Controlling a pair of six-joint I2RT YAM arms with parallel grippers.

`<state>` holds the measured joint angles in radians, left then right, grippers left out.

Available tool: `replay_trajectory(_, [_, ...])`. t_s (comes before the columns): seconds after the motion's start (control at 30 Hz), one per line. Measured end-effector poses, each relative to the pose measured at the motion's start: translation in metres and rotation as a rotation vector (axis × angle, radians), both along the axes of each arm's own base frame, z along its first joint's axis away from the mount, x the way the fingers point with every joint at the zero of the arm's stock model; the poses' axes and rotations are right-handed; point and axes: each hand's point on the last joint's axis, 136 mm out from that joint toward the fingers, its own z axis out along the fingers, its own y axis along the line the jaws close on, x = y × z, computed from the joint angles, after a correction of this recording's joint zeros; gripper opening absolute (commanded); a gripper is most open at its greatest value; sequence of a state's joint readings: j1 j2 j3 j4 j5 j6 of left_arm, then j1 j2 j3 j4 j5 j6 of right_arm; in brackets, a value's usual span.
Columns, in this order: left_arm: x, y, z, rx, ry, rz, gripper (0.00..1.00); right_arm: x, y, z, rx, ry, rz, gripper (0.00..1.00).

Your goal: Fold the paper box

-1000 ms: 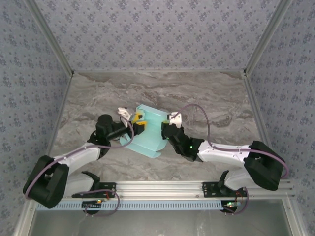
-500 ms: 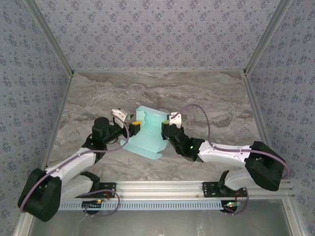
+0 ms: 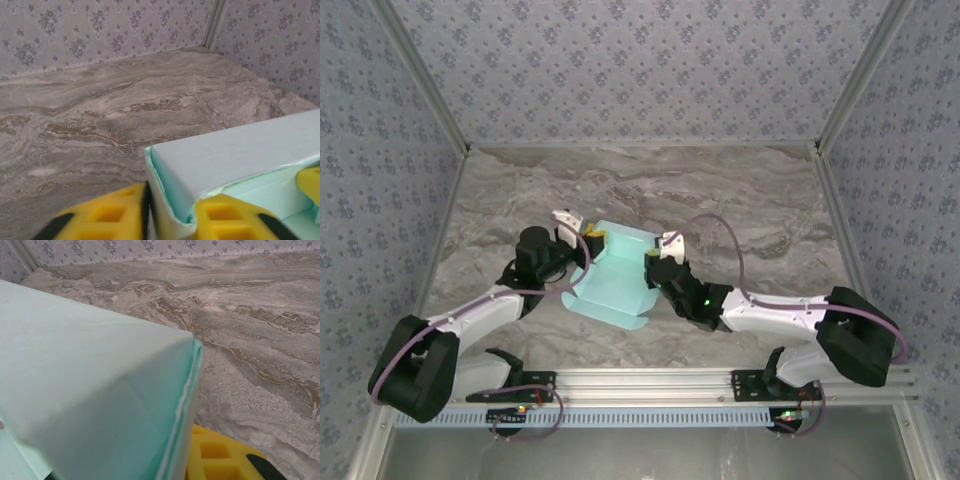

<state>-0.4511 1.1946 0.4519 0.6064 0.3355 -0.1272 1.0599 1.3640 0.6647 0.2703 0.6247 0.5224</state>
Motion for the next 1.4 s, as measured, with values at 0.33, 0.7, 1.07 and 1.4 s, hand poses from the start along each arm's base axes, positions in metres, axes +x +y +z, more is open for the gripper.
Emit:
replay_trajectory(0.33, [0.008,0.001,-0.009,0.016,0.009,0.05,0.07,-0.005,0.004,0.001,-0.044,-0.027,-0.028,0.18])
replay_trajectory(0.7, [0.013,-0.002,-0.007,0.007,0.018,0.112,0.25,-0.016,0.005,0.007,-0.074,-0.073,-0.11,0.16])
replay_trajectory(1.07, [0.013,-0.009,-0.01,0.032,0.0,0.143,0.0,-0.017,0.005,0.005,-0.094,-0.066,-0.15,0.25])
replay_trajectory(1.4, [0.019,0.008,-0.012,0.058,0.007,0.29,0.0,0.002,0.009,0.001,-0.043,0.002,-0.131,0.59])
